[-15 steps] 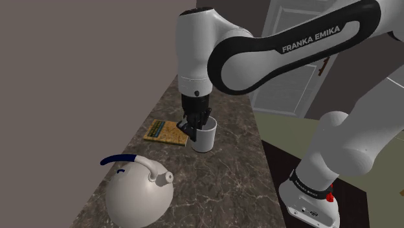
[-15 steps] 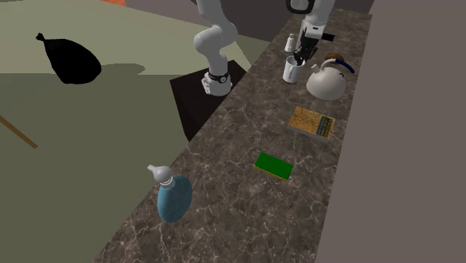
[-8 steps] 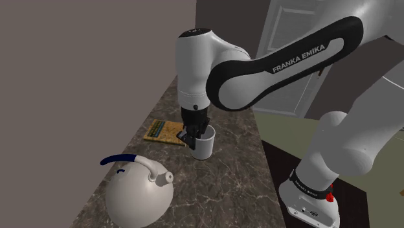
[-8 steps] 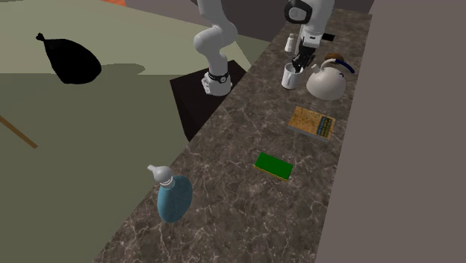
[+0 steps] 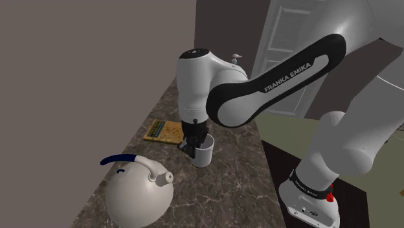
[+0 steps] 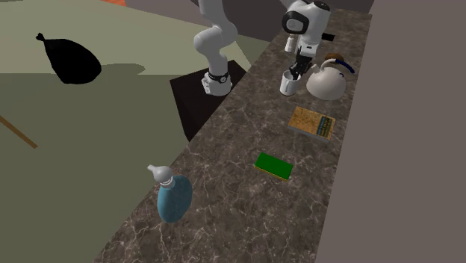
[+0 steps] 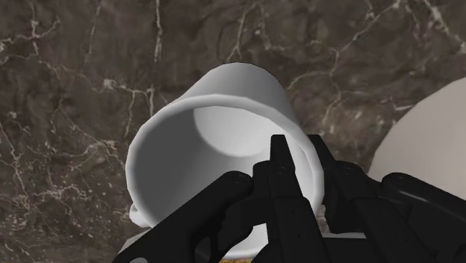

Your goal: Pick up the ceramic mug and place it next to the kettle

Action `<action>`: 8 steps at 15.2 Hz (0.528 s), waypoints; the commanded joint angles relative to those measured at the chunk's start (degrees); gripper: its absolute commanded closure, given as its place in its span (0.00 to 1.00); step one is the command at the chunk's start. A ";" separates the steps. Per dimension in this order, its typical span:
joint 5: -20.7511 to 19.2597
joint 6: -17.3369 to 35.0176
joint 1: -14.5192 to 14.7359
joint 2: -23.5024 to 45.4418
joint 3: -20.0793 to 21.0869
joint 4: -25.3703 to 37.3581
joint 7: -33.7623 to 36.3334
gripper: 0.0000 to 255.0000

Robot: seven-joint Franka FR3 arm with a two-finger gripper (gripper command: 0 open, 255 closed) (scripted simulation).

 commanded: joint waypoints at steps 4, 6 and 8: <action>-0.69 2.03 -0.18 1.49 0.27 -0.61 0.56 1.00; -0.69 2.03 -0.18 1.49 0.27 -0.61 0.56 1.00; -0.69 2.03 -0.18 1.49 0.27 -0.61 0.56 1.00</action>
